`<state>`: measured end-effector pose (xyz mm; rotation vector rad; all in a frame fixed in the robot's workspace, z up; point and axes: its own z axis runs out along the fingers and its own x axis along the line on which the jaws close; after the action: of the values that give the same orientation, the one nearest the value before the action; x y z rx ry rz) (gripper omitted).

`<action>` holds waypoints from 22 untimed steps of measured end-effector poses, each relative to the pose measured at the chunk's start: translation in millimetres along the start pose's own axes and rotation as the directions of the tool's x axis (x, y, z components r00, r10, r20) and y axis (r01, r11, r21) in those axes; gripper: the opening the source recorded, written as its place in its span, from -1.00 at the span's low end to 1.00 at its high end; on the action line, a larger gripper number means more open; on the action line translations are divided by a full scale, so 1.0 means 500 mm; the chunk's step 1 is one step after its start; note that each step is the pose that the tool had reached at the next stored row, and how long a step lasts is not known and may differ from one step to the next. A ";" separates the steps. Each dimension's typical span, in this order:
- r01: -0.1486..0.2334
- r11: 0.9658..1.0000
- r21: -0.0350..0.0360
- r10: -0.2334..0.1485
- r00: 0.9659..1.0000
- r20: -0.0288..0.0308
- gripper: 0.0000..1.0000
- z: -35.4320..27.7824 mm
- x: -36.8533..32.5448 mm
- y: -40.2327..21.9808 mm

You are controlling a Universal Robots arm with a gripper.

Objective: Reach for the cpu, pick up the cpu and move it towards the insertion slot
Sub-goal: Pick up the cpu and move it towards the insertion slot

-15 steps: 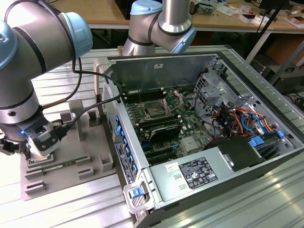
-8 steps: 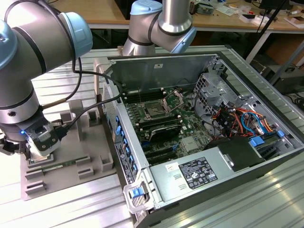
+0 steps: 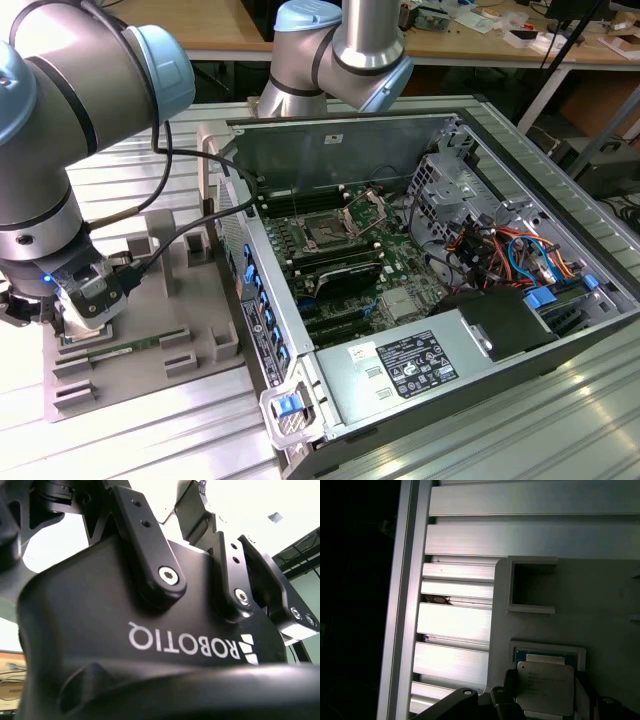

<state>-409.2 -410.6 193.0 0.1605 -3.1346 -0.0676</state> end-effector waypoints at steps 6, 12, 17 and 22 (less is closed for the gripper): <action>0.000 1.000 0.000 0.000 1.000 0.000 0.07 -0.005 0.000 0.000; 0.000 1.000 0.000 0.000 1.000 0.000 0.07 -0.011 0.000 0.000; 0.000 1.000 0.000 0.000 1.000 0.000 0.07 -0.015 0.000 0.001; 0.000 1.000 -0.001 0.000 1.000 0.000 0.07 -0.020 0.000 0.001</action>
<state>-409.2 -410.6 203.1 0.1605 -3.1344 -0.0687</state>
